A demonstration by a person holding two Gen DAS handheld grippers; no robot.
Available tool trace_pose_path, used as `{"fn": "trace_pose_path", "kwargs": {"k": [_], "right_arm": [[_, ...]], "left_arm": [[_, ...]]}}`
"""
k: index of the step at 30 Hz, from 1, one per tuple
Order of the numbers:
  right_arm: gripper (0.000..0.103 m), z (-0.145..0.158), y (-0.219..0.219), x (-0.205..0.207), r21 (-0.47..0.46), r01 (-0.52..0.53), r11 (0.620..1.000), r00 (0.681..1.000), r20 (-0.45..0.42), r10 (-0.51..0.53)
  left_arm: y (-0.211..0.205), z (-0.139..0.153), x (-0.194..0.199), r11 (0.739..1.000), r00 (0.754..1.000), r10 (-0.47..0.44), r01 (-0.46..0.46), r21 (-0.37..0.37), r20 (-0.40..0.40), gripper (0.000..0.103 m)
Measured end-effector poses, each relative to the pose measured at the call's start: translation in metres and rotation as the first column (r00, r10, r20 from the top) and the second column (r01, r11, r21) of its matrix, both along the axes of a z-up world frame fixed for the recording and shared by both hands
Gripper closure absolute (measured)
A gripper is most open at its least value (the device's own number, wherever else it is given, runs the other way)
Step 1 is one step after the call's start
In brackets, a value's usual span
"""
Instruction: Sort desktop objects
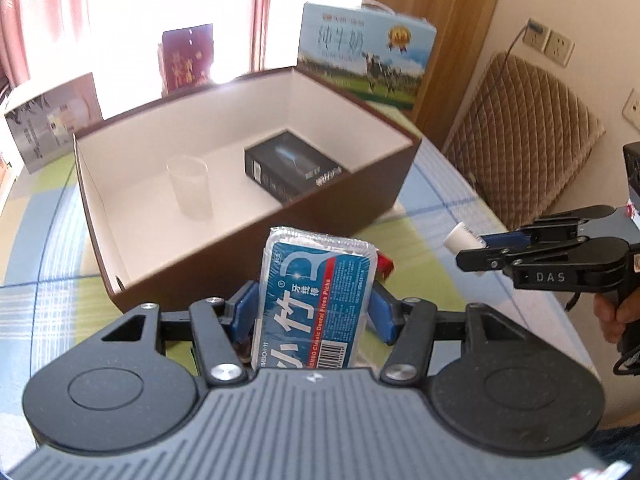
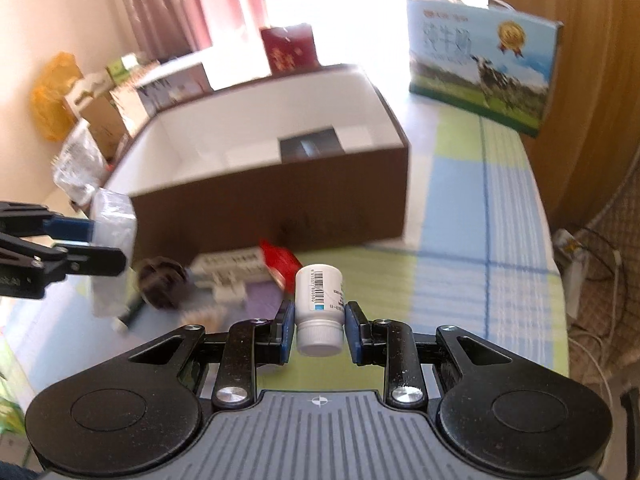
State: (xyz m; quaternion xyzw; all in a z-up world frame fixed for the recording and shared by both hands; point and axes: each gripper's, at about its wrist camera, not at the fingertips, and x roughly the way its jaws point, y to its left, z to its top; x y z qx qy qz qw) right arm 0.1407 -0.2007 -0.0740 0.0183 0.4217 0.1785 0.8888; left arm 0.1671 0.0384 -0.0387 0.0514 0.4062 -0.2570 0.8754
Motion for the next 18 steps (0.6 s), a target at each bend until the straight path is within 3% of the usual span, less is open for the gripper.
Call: {"fn": "trace_pose_path", "kwargs": {"k": [10, 18], "right_arm": [[0.079, 0.038, 0.026, 0.037, 0.152, -0.073, 0.986, 0.996, 0.065, 0.064], [0.079, 0.050, 0.059, 0.076, 0.141, -0.131, 0.981, 0.988, 0.106, 0.116]], "left_arm": [[0.015, 0.042, 0.031, 0.995, 0.992, 0.083, -0.077, -0.063, 0.092, 0.049], [0.030, 0.043, 0.081, 0.979, 0.978, 0.199, -0.196, -0.052, 0.063, 0.049]]}}
